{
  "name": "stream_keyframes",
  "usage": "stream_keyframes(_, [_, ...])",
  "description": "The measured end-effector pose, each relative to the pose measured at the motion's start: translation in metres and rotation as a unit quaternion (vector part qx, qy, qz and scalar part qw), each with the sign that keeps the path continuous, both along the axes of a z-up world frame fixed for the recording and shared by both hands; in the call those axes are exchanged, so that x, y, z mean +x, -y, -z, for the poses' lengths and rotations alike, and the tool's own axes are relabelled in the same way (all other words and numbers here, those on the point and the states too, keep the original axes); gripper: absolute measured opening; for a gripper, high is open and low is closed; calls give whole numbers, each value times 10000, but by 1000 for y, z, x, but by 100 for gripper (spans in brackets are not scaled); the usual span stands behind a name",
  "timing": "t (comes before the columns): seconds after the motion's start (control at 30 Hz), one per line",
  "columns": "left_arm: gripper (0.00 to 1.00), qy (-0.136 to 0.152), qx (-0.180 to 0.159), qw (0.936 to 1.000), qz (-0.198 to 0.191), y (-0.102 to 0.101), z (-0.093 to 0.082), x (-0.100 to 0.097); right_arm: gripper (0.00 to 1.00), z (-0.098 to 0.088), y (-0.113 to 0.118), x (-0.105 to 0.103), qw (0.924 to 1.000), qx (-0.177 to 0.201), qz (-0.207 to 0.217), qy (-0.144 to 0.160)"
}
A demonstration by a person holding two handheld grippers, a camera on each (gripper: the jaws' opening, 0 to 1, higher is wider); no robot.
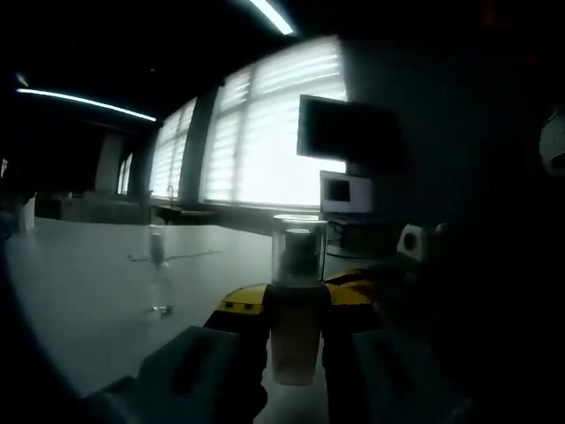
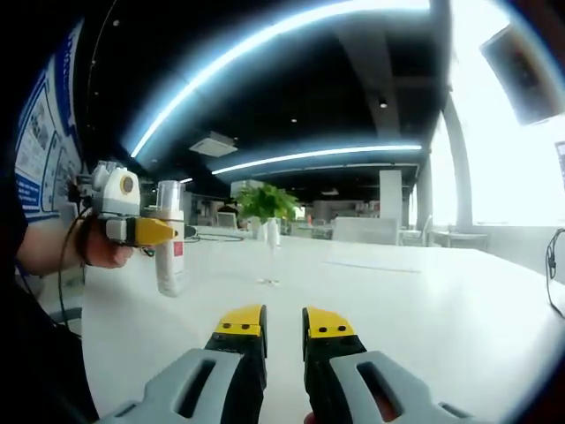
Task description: Clamp pump bottle remove cover press pump head put on cover
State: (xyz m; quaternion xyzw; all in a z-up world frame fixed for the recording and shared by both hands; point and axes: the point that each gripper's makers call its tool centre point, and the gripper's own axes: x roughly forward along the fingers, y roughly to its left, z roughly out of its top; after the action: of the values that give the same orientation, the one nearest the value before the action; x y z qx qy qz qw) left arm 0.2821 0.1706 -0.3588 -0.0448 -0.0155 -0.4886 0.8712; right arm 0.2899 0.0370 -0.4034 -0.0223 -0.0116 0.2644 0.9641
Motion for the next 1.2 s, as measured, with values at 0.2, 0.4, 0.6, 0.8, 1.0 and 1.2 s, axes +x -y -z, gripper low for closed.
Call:
stream_keyframes(0.2, [14, -165, -107, 9998, 14, -1, 10, -8, 11, 0, 0, 0, 10000, -12, 5, 4])
stream_keyframes(0.4, [14, -82, 38, 9999, 109, 7, 21, -23, 11, 1, -1, 0, 10000, -36, 3, 4])
stream_keyframes(0.6, [13, 29, 69, 10000, 17, 5, 23, -23, 11, 1, -2, -1, 10000, -42, 5, 10])
stream_keyframes(0.8, [13, -54, 31, 10000, -48, 3, 28, -22, 11, 1, -1, -1, 10000, -55, 6, 10])
stream_keyframes(1.0, [13, -4, 30, 10000, 27, 6, 27, -25, 11, 1, -1, -1, 10000, -71, 8, 9])
stream_keyframes(1.2, [14, 156, 47, 9998, 135, 10, 27, -30, 11, 2, -1, -1, 10000, -87, 8, 12])
